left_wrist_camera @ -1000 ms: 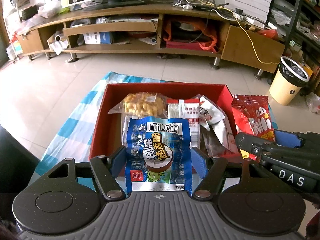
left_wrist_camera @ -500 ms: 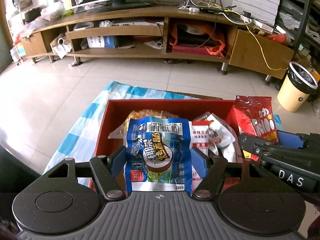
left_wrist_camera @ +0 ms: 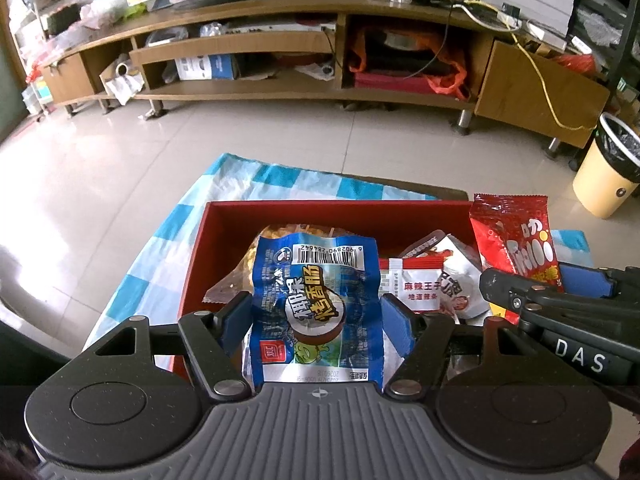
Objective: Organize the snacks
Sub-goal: 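Lower both packs into the red box and open both tools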
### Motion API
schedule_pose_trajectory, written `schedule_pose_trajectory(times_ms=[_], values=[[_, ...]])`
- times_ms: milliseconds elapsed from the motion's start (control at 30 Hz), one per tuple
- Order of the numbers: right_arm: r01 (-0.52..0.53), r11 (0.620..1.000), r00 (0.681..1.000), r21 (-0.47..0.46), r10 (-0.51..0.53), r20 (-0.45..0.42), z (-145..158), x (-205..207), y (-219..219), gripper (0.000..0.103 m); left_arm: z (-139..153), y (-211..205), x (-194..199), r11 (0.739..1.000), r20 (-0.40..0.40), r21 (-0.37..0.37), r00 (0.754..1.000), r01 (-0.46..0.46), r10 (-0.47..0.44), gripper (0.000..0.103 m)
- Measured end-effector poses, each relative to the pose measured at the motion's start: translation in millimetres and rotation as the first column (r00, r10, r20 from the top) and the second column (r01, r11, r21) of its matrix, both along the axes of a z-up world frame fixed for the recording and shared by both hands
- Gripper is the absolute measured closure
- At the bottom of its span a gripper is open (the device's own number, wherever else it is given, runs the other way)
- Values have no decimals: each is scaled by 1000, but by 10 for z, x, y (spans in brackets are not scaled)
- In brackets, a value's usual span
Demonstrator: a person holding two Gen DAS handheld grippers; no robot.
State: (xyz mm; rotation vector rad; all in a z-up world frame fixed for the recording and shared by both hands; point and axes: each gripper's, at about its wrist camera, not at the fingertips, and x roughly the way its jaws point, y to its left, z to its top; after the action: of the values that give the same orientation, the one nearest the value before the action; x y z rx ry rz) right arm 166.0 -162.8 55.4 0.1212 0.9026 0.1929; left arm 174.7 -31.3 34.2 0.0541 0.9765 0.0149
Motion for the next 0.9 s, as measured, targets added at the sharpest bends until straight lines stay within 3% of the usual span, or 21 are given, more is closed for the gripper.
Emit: schedule_pose_trajectory(times_ms=[333, 900], values=[[-12, 1000, 997, -28, 10, -72, -210, 141, 61, 49, -199, -10, 89, 999, -54, 33, 999, -5, 7, 29], [-25, 997, 996, -69, 18, -91, -260, 81, 71, 41, -222, 46, 10, 999, -71, 31, 997, -8, 10, 22]])
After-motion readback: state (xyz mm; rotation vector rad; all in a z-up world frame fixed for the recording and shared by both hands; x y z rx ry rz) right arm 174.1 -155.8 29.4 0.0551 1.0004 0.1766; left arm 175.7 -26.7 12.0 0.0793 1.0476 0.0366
